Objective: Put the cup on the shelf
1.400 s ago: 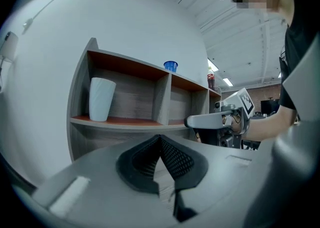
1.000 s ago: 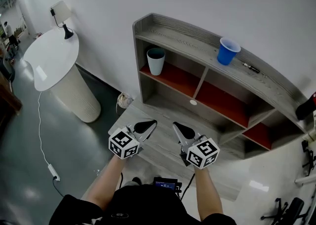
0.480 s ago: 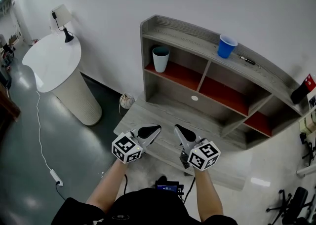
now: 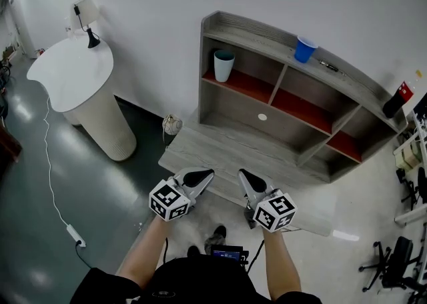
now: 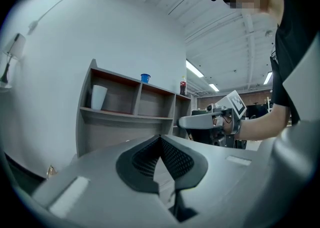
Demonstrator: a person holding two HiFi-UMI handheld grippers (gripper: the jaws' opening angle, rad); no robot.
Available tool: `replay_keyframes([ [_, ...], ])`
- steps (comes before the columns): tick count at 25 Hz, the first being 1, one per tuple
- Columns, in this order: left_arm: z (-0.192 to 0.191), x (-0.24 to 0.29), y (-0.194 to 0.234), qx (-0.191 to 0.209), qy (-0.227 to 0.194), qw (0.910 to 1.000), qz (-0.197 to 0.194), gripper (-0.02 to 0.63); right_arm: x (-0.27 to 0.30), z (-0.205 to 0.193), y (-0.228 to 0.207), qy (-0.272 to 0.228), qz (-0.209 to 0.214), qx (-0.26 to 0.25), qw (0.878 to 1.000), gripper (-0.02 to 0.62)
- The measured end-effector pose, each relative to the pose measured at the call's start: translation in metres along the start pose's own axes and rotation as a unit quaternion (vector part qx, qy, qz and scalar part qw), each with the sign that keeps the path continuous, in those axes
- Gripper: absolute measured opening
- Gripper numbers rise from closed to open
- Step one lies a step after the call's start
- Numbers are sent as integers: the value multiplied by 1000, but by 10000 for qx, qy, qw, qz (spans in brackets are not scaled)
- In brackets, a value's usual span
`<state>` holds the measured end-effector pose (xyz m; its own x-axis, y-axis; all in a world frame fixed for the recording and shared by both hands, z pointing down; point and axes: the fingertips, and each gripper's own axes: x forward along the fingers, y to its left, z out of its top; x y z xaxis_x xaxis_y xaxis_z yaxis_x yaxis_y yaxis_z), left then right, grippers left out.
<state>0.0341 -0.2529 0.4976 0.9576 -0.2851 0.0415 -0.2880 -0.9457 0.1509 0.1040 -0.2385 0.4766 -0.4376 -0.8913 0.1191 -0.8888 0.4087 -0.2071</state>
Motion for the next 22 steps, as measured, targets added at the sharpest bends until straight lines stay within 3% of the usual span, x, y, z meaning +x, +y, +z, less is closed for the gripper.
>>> replay_keyframes([
  [9,-8,-21,-32,-98,-68,9998,-172,3,-38,-15,26,135,-379,-119,9991,2],
  [15,-14,-19,-53,-32,10,9993,-380,2,-47,-18,28,196,-401,-106,9989,2],
  [22,-12,4,-67,-2,-14,9994,-339,2,-59,-18,17,313,-388,-305,9983,2],
])
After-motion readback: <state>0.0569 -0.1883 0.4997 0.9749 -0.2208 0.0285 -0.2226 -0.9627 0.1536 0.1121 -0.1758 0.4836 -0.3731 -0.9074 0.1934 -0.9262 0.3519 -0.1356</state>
